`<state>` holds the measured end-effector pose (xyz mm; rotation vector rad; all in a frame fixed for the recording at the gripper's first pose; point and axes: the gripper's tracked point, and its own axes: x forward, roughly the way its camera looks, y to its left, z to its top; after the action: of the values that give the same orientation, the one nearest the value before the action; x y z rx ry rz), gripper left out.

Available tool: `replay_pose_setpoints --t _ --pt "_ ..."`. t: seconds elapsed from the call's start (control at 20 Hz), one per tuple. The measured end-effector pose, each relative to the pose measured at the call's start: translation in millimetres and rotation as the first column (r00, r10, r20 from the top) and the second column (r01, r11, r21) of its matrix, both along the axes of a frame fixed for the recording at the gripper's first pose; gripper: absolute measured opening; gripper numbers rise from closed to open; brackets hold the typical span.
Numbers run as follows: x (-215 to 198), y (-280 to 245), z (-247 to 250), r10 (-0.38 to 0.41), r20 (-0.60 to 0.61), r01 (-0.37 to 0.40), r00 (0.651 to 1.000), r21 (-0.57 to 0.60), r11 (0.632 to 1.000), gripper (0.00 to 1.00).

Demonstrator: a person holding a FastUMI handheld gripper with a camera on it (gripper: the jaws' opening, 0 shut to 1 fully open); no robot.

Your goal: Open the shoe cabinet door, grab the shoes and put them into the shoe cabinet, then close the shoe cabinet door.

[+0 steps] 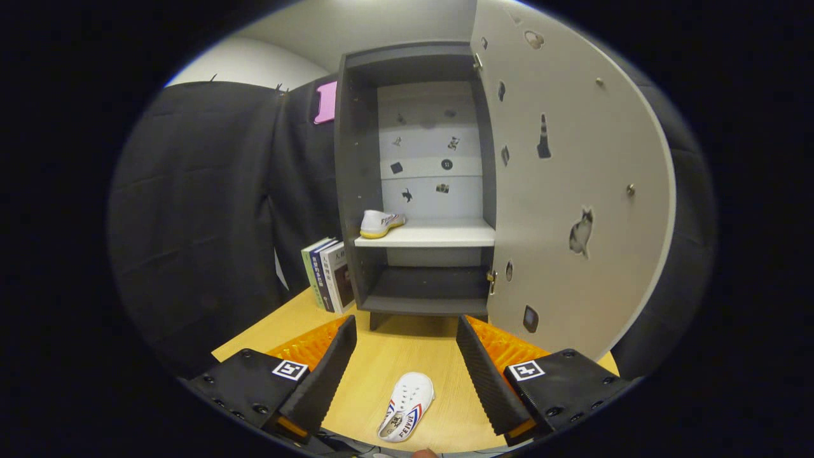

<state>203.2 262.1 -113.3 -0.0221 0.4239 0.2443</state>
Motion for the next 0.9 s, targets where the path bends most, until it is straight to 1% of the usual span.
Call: replay_pose_setpoints --t 0.2,0.45,0.7,0.9 --pt "10.0 4.8 -48.2 -0.009 -0.088 0.008 0.996 -0.013 1.000 0.98" --pt "15.3 13.1 -100.2 -0.013 -0.189 0.008 0.982 -0.027 1.000 0.99" --pt "10.5 20.8 -159.3 -0.003 -0.298 -0.016 0.955 -0.061 0.998 0.99" --pt "4.3 25.4 -198.5 -0.002 -0.378 -0.029 0.926 -0.075 0.997 0.99"
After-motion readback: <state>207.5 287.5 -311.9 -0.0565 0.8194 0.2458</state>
